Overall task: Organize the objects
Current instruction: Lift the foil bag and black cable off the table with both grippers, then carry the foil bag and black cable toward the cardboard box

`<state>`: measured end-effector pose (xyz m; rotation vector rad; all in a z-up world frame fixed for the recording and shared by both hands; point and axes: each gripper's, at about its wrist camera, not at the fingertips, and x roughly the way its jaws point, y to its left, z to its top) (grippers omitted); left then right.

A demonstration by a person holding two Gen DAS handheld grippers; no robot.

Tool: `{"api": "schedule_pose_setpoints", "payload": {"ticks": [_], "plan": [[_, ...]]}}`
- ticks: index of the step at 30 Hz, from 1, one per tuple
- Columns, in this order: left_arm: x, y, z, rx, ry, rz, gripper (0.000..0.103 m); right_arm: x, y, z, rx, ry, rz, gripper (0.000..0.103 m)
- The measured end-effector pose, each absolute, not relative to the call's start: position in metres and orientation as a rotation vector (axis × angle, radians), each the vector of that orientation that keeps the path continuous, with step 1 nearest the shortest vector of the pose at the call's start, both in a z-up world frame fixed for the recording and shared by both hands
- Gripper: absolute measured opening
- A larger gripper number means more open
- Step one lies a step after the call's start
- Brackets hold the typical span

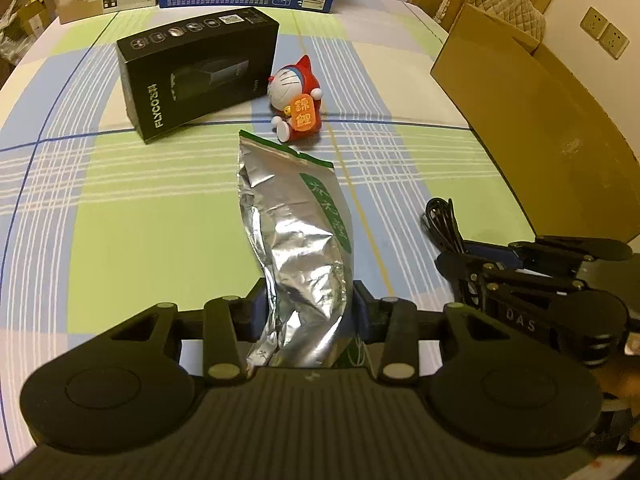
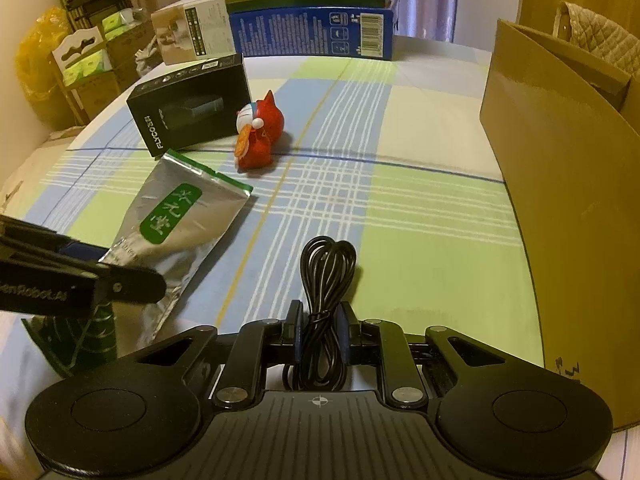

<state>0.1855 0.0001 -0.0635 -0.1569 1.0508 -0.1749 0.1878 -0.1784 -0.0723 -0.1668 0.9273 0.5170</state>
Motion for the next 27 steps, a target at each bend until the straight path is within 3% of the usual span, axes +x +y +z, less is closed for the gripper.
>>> {"api": "schedule_pose_setpoints", "payload": {"ticks": [13, 27], "plan": [[0.133, 0.009, -0.054, -0.260, 1.029, -0.180, 0.036, 0.141, -0.179, -0.058, -0.224, 0.947, 0.495, 0.014], [0.070, -0.001, -0.007, -0.302, 0.917, -0.202, 0.036, 0.087, -0.192, -0.003, -0.194, 0.872, 0.437, 0.014]]}}
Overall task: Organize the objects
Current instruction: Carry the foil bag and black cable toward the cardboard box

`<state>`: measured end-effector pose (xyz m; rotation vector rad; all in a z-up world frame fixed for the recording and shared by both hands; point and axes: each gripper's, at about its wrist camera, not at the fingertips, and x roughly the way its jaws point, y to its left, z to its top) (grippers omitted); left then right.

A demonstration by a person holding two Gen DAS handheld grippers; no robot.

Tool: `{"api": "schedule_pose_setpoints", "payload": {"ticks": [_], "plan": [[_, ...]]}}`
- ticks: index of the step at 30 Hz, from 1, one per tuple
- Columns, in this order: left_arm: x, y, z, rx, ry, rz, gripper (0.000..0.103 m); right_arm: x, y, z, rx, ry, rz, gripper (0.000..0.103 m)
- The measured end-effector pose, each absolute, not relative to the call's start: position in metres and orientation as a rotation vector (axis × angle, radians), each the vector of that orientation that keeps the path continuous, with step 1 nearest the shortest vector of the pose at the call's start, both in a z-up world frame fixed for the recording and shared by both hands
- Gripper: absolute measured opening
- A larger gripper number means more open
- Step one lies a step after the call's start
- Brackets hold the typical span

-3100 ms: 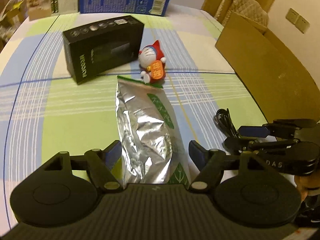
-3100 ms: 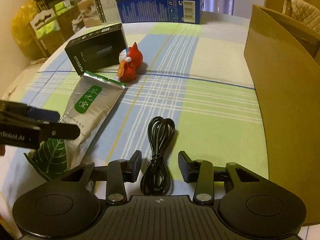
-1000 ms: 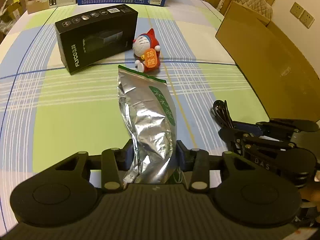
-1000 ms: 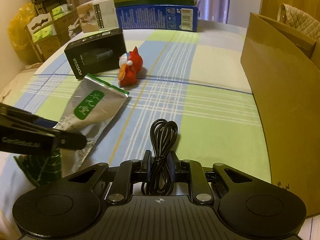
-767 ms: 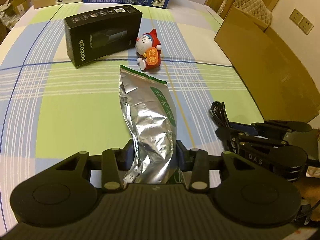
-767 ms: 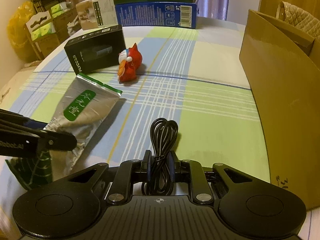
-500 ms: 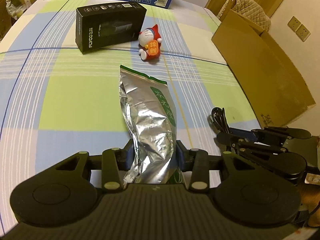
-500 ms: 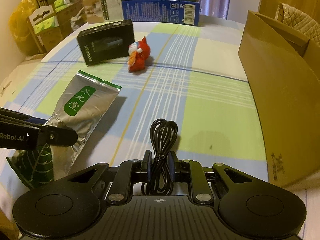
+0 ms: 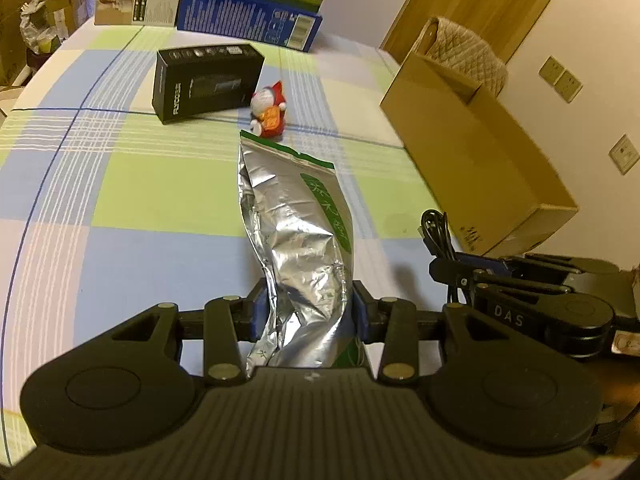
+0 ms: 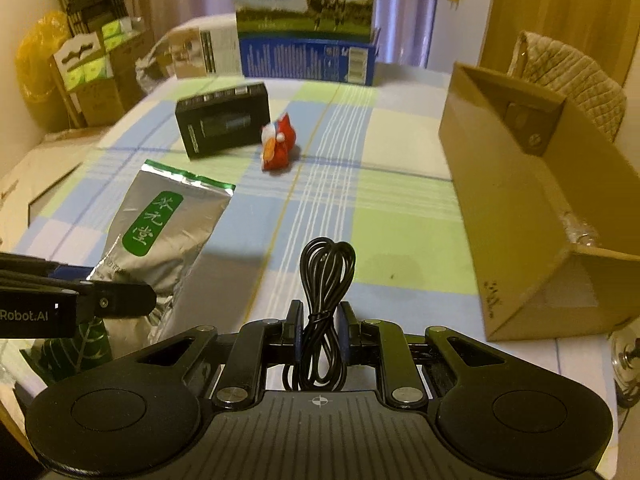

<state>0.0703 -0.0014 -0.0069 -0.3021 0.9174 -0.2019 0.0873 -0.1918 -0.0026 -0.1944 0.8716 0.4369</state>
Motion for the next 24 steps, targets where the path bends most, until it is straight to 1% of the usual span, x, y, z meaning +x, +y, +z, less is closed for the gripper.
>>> {"api": "schedule_pose_setpoints", "payload": {"ticks": [9, 24], "plan": [[0.050, -0.021, 0.028, -0.318, 0.875, -0.199, 0.036, 0.069, -0.213, 0.028, -0.138, 0.816, 0.445, 0.014], [0.053, -0.076, 0.055, -0.301, 0.862, -0.232, 0.036, 0.061, -0.275, 0.068, -0.045, 0.728, 0.442, 0.014]]}}
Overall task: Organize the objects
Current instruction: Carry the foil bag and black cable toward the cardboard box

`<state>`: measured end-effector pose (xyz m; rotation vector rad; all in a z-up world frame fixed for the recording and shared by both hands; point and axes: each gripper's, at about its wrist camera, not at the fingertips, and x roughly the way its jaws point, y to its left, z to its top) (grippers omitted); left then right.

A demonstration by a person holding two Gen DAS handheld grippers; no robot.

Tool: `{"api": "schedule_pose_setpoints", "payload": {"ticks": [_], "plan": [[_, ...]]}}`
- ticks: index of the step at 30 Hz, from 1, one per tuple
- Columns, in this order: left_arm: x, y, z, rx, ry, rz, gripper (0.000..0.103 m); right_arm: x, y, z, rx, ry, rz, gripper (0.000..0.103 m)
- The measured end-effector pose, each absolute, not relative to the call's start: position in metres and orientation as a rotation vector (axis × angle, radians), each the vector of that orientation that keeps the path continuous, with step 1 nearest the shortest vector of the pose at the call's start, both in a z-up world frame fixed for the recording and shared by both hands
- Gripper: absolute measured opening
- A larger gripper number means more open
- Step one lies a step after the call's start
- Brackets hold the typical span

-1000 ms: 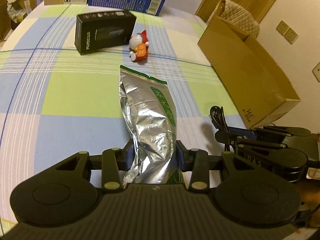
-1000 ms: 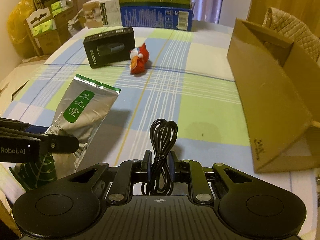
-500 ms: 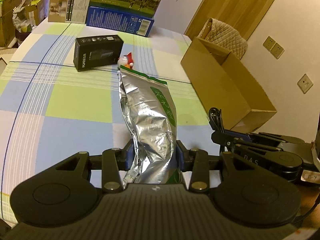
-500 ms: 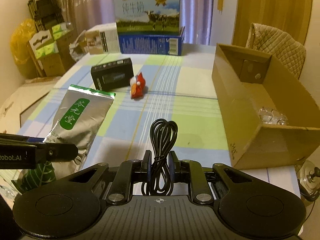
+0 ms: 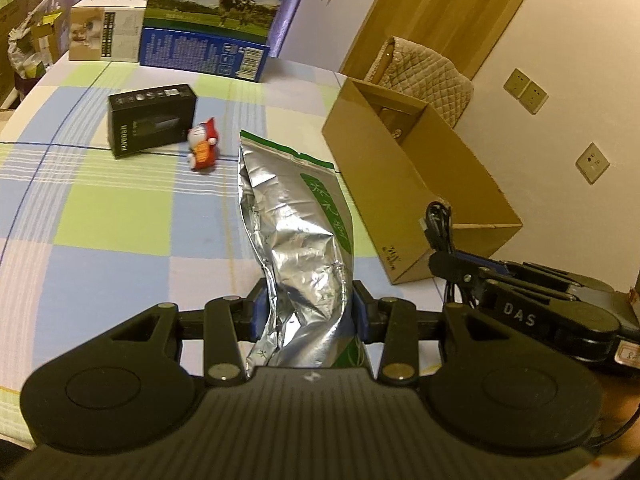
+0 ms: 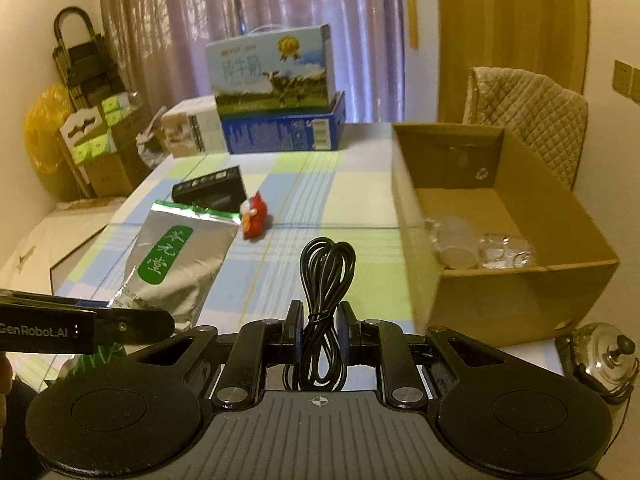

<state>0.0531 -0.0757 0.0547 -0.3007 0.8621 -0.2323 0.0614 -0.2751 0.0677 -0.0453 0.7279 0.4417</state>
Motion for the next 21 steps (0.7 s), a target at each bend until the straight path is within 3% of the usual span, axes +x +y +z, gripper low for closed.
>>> {"api": "schedule_pose_setpoints", "payload": {"ticks": [21], "plan": [[0.085, -0.138, 0.078, -0.306, 0.854, -0.316, 0.036, 0.077, -0.370, 0.089, 0.023, 0.716, 0.327, 0.014]]}}
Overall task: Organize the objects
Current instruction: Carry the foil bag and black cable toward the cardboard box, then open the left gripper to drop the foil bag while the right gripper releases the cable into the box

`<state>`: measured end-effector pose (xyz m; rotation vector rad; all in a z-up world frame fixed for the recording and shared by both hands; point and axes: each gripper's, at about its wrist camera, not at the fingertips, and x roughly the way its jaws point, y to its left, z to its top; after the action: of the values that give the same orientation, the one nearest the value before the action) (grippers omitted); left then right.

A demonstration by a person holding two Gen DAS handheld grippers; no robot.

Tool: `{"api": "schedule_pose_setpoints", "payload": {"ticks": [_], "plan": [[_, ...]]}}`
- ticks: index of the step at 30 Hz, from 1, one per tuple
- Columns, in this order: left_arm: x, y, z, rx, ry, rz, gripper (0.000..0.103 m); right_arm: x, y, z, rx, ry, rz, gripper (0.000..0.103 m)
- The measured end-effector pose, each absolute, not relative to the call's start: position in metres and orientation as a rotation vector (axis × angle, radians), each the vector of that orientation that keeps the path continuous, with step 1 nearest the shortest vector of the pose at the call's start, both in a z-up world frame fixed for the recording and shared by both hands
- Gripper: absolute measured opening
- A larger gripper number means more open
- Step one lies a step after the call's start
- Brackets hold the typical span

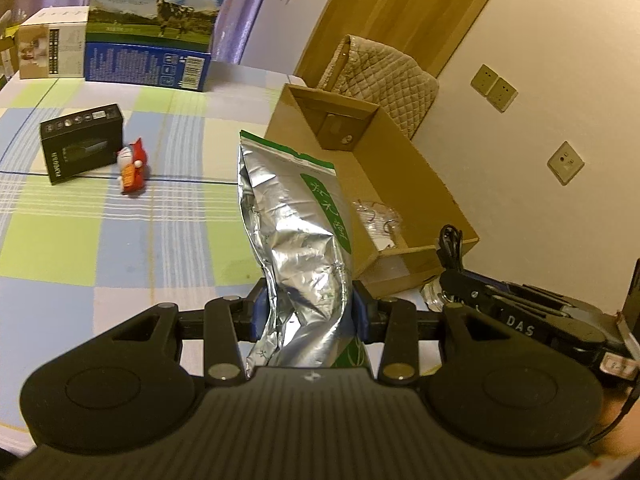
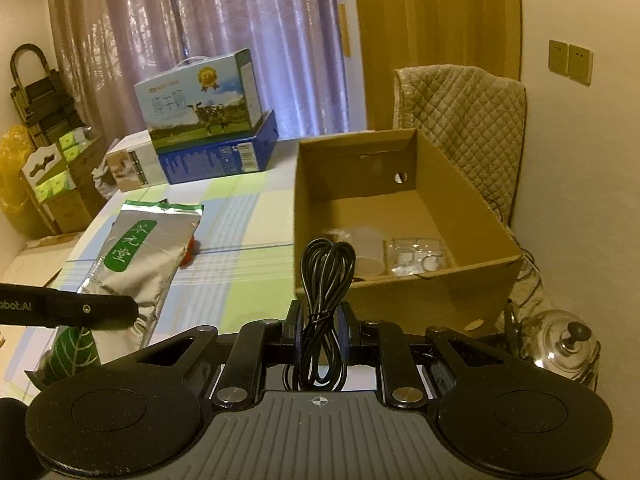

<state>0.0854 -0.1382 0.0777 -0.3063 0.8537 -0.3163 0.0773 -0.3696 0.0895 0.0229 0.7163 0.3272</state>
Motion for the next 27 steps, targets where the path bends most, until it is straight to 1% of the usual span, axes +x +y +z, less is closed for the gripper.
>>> {"api": "schedule_pose_setpoints", "payload": {"ticks": [15, 27], "plan": [[0.109, -0.188, 0.082, -0.307, 0.876, -0.396, 0.036, 0.093, -0.410, 0.087, 0.009, 0.713, 0.286, 0.014], [0.141, -0.235, 0.089, -0.289, 0.881, -0.435, 0.036, 0.120, -0.433, 0.100, -0.011, 0.686, 0.279, 0.014]]}}
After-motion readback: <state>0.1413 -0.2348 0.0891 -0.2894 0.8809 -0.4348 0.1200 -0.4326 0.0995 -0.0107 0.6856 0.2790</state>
